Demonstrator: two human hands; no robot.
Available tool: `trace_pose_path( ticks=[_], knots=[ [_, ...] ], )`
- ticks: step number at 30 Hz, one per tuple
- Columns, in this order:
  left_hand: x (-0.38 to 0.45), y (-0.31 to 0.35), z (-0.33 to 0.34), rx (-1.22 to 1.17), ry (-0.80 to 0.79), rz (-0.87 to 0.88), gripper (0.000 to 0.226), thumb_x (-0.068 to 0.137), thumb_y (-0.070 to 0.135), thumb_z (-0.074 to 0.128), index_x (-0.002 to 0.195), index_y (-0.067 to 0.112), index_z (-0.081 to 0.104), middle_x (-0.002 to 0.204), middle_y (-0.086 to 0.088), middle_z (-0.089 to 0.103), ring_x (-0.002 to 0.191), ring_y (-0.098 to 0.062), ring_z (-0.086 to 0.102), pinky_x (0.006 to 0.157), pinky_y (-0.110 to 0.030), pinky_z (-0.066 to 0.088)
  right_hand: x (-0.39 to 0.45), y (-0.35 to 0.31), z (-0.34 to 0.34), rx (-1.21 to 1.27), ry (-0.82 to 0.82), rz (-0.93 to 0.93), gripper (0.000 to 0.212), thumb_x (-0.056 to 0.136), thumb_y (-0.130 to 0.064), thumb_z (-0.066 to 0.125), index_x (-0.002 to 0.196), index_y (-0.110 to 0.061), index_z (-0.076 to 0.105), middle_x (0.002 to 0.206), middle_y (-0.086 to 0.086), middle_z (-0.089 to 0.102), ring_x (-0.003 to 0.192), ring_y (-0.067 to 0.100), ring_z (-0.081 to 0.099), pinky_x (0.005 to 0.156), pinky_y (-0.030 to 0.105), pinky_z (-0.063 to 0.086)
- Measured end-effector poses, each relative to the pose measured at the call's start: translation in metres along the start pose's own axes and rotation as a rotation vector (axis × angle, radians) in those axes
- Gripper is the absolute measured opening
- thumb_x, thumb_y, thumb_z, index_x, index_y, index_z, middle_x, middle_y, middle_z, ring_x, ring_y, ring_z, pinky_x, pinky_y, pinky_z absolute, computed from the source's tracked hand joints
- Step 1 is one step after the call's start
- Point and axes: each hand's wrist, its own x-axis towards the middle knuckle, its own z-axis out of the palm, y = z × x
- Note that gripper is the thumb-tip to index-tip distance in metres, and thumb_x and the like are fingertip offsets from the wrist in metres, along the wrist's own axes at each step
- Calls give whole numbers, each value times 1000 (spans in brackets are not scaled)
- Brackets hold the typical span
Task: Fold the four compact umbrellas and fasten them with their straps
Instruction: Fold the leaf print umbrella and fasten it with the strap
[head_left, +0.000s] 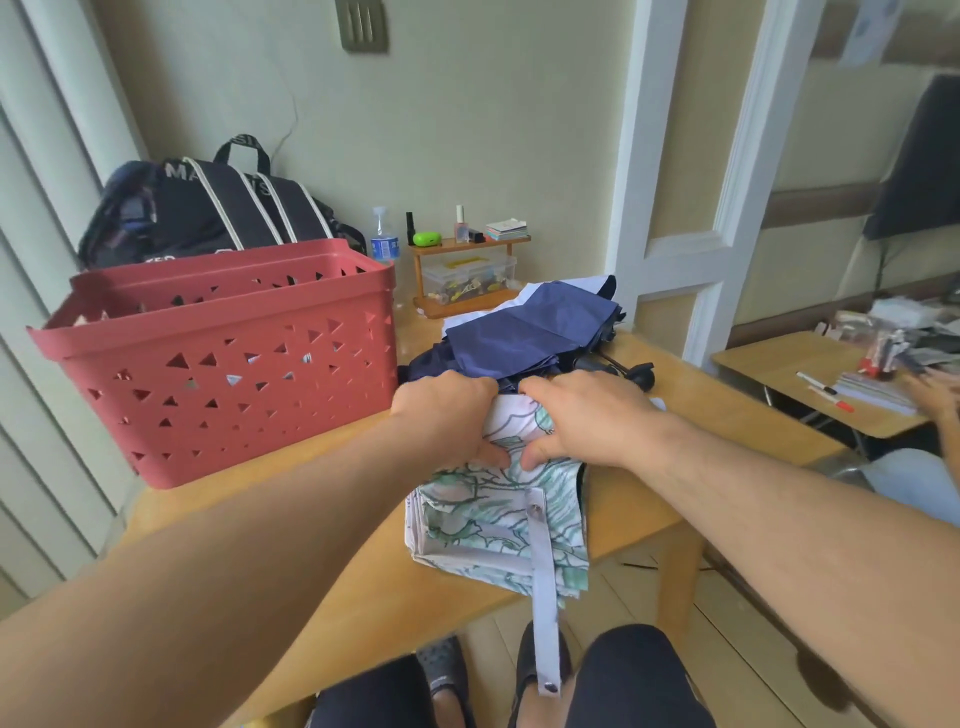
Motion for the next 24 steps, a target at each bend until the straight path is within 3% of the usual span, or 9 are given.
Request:
trace_pose_path(
  ticks=[3,6,8,11,13,16,19,22,24],
  knots=[
    [-13,-6,-40,28,58,-15,67,73,75,78,110,23,58,89,5,55,86,-29,58,69,-38,45,-12,-7,-40,-28,84,24,77,72,-87,64,121,-30,49,100,-5,59,94,26,59,58,36,42],
    [-35,-12,-83,59,90,22,71,66,79,79,105,24,56,96,4,61,90,-28,60,70,-38,50,-28,-18,-84,-24,132,39,83,69,-90,63,130,-35,49,97,-5,60,96,26,60,66,37,51],
    [-55,-17,-109,59,107,42,73,65,82,77,108,26,56,89,8,56,89,-25,58,70,-38,51,-42,-28,-115,-46,175,32,82,67,-90,64,130,-40,51,99,-4,63,98,28,61,71,37,55],
    [-86,-25,-140,35,222,64,68,69,81,74,112,30,59,80,14,52,88,-23,59,69,-36,51,-67,-45,-160,-65,257,34,67,69,-83,67,121,-42,56,80,-11,49,86,27,56,67,34,52],
    [-104,-32,-151,48,302,83,73,71,82,71,125,35,58,83,13,59,87,-25,60,70,-36,51,-81,-55,-181,-70,290,35,61,71,-80,67,119,-44,58,77,-13,48,85,26,56,65,32,50],
    [-121,-44,-157,95,371,125,90,73,80,71,151,43,42,101,1,71,96,-28,67,75,-36,55,-89,-70,-199,-69,303,10,59,71,-79,68,119,-45,60,82,-12,55,87,26,61,68,32,53],
    [-128,-52,-157,76,315,152,93,73,70,79,151,38,42,106,2,72,99,-27,66,76,-33,51,-90,-81,-204,-86,293,-7,54,71,-78,68,112,-42,61,81,-12,56,81,24,60,67,32,54],
    [-126,-56,-154,53,227,137,81,69,67,83,135,33,51,106,4,71,96,-26,66,79,-37,56,-87,-85,-197,-100,286,-11,50,70,-79,67,102,-41,57,75,-14,52,80,23,57,63,31,48],
    [-123,-56,-154,16,174,127,75,69,63,86,128,33,53,106,7,70,93,-23,65,78,-35,54,-87,-83,-194,-97,285,-9,56,69,-80,67,109,-42,59,75,-14,51,81,23,55,63,31,47]
  ],
)
